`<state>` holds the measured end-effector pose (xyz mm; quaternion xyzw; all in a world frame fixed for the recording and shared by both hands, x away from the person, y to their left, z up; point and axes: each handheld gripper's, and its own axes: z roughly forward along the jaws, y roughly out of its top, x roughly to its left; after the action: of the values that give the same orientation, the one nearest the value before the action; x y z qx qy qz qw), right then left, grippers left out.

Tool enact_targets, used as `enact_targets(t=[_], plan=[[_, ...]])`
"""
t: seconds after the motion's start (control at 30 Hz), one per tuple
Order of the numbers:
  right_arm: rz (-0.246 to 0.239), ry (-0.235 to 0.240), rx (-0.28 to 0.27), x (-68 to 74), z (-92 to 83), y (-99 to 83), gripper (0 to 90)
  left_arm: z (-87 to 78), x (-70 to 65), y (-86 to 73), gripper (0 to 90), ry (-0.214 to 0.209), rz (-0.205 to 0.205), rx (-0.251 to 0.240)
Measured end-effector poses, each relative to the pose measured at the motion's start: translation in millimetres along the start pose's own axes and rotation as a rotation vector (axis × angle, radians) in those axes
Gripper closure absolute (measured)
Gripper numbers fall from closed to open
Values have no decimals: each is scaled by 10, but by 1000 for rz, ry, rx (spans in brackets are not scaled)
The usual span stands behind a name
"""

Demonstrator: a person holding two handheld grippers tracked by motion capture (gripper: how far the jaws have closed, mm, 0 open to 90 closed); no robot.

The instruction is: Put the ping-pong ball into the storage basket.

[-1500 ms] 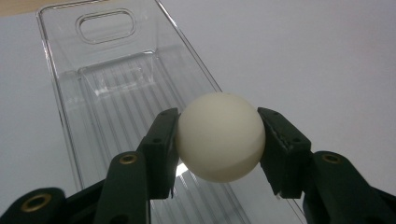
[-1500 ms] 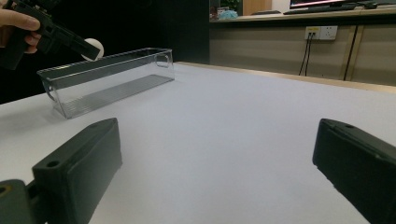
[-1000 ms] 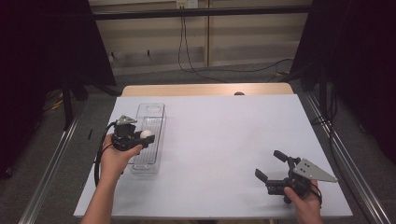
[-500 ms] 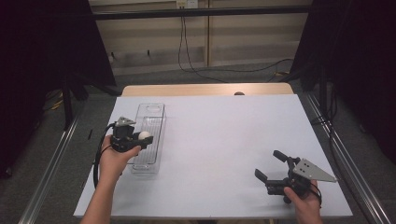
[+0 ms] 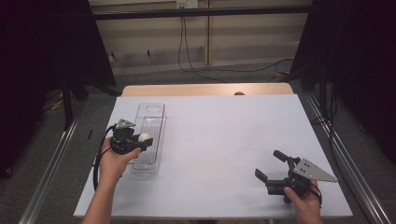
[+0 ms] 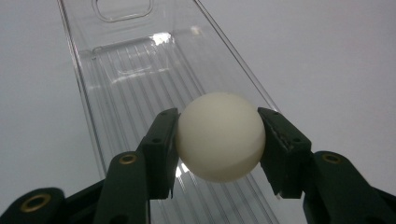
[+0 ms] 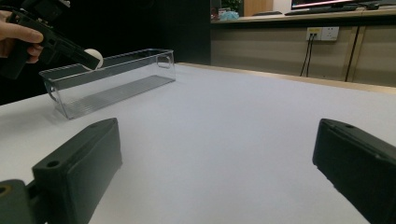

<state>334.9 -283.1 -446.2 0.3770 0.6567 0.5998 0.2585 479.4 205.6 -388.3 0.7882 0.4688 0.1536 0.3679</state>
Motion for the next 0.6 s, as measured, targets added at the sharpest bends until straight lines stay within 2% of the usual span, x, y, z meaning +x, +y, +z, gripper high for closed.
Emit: enact_targets(t=[0.03, 0.13, 0.2, 0.23, 0.37, 0.53, 0.6], plan=[[1, -1, -2, 1, 2, 0, 8, -3, 15, -3, 511, -11, 10, 10], [2, -2, -1, 1, 1, 0, 8, 5, 7, -23, 510, -4, -6, -1], [1, -2, -3, 1, 2, 0, 8, -4, -1, -29, 509, 3, 9, 12], [1, -2, -4, 0, 1, 1, 8, 8, -7, -39, 509, 0, -1, -1], [-2, -3, -6, -1, 1, 1, 8, 14, -3, -52, 509, -4, -4, 4], [-6, -2, -5, -2, -3, 3, 8, 14, 11, -64, 509, -8, 7, 9], [-4, -2, -5, -2, -5, 3, 8, 17, 16, -71, 509, 3, 7, 18]])
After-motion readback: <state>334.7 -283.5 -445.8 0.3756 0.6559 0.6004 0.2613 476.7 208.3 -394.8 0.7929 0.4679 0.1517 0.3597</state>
